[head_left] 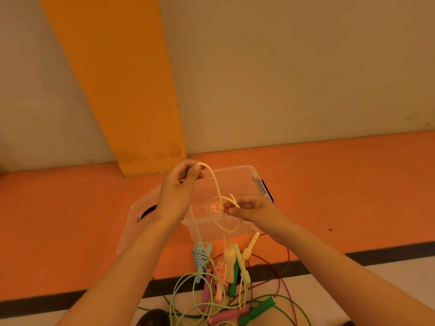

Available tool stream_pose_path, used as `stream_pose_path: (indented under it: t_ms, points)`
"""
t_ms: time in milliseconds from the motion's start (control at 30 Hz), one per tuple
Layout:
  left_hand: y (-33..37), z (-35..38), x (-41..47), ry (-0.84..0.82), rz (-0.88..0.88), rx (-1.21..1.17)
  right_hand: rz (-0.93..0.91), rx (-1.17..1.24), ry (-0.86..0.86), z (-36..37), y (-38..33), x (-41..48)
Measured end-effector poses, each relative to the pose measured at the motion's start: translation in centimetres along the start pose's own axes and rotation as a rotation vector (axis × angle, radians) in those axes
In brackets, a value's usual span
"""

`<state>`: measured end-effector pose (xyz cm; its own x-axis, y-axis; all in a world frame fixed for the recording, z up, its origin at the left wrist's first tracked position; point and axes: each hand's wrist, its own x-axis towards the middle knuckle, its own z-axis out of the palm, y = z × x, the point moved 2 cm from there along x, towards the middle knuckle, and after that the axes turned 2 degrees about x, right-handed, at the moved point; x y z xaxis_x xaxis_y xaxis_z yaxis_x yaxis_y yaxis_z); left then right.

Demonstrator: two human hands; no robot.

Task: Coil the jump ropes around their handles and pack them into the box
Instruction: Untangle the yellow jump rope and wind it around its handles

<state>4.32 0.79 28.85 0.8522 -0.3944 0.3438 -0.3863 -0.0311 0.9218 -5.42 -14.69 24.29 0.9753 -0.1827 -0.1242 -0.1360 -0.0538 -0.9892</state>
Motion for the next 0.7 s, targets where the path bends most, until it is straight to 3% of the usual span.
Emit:
stream_pose_path:
  t_ms: [467, 700]
  points:
    - [0.6, 0.7, -0.7, -0.109, 0.01, -0.049, -0.008, -0.062, 0.072, 1.1, 0.3, 0.1]
    - [-0.4, -0.1, -0.8, 0.076, -0.025, 0.18, -0.052, 0.076, 0.157, -0.3, -1.1, 0.1]
